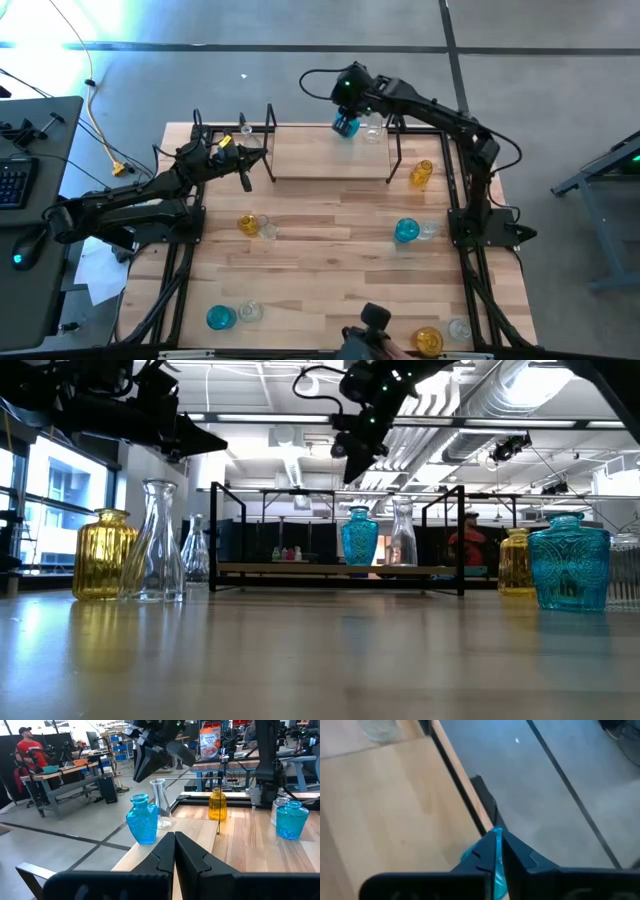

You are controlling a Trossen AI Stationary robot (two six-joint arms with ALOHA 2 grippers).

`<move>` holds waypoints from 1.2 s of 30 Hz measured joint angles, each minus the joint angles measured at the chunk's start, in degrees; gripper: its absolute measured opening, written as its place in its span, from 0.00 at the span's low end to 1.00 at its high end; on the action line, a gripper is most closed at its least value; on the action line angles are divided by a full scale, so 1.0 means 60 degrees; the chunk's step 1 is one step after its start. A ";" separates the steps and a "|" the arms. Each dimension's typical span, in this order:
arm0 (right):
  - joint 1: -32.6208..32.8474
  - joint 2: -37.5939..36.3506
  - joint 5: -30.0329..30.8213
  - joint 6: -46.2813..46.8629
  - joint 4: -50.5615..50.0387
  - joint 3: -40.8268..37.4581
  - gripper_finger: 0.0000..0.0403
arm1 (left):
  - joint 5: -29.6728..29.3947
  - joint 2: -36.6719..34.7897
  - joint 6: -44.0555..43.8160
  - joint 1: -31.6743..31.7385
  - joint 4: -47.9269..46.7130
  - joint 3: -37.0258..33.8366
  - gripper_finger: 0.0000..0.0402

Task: Sort vases onto shelf
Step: Put the blue vase on the shelf

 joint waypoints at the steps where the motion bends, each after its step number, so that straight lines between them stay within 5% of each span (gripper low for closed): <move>1: -0.0038 0.0095 0.0036 0.0006 -0.0290 0.0181 0.01 | 0.0000 0.0000 -0.0003 0.0000 -0.0003 0.0000 0.00; 36: -0.0944 0.0800 -0.1306 0.0604 -0.1337 0.0539 0.00 | 0.0004 0.0004 -0.0036 0.0000 -0.0098 0.0000 0.00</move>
